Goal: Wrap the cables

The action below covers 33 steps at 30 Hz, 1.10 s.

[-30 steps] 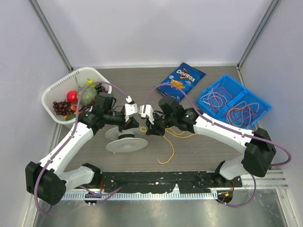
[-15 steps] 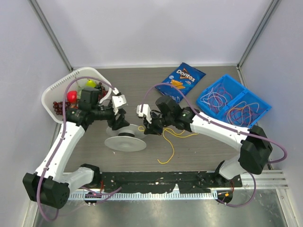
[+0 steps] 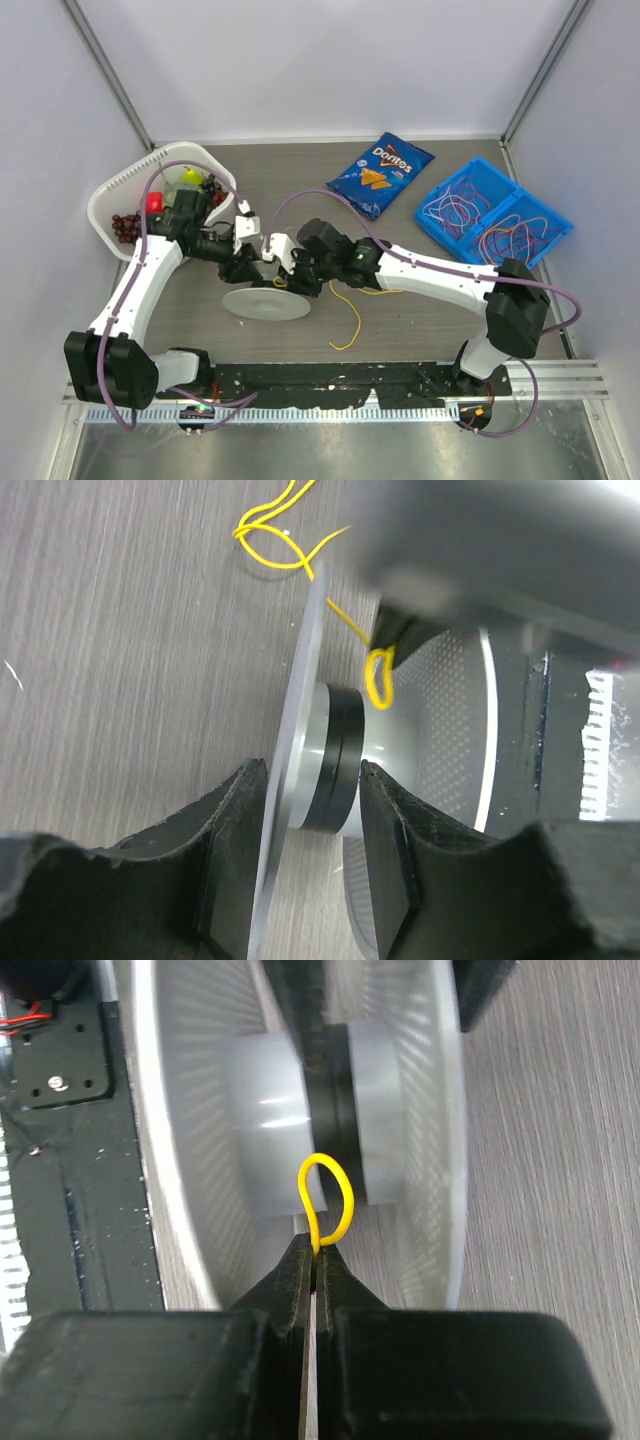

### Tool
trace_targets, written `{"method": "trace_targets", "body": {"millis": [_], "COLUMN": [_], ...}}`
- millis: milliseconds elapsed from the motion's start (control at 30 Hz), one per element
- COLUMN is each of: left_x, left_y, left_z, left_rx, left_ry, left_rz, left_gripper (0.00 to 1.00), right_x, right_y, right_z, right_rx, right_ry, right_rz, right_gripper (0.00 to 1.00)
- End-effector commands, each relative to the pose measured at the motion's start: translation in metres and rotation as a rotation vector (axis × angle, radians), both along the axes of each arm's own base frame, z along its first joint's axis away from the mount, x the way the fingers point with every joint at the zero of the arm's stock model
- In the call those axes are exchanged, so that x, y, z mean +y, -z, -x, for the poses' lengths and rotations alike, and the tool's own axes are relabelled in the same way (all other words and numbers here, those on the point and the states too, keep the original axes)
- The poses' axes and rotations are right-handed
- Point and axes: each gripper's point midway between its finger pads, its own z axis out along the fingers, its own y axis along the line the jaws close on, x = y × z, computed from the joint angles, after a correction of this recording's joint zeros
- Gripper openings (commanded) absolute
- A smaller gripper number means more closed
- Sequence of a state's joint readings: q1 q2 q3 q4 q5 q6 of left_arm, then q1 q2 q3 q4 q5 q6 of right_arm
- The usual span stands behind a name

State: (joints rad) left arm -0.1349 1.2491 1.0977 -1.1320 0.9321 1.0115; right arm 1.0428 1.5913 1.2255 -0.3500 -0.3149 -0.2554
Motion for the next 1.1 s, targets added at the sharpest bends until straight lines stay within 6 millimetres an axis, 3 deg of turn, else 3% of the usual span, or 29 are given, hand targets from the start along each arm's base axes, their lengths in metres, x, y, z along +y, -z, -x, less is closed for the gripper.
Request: {"method": "trace_targets", "body": {"millis": [0,400,1067], "left_x": [-0.013,-0.02,-0.026], "left_y": [-0.017,-0.01,-0.006], "left_z": [0.003,-0.001,-0.02], "left_rx": [-0.13,-0.121,-0.067], "left_ry": [0.062,0.074,-0.039], "left_rz": [0.123,0.178,0.225], "left_gripper": [0.45,0.5,0.36], "right_x": [0.015,0.025,0.031], "right_y": [-0.018,-0.026,-0.03], "right_z": [-0.027,-0.034,-0.034], "right_rx": [-0.035,-0.038,-0.036], "right_ry": [0.149,0.202,0.215], "right_rz": [-0.061,-0.128,-0.162], "right_gripper": [0.01,0.01,0.01]}}
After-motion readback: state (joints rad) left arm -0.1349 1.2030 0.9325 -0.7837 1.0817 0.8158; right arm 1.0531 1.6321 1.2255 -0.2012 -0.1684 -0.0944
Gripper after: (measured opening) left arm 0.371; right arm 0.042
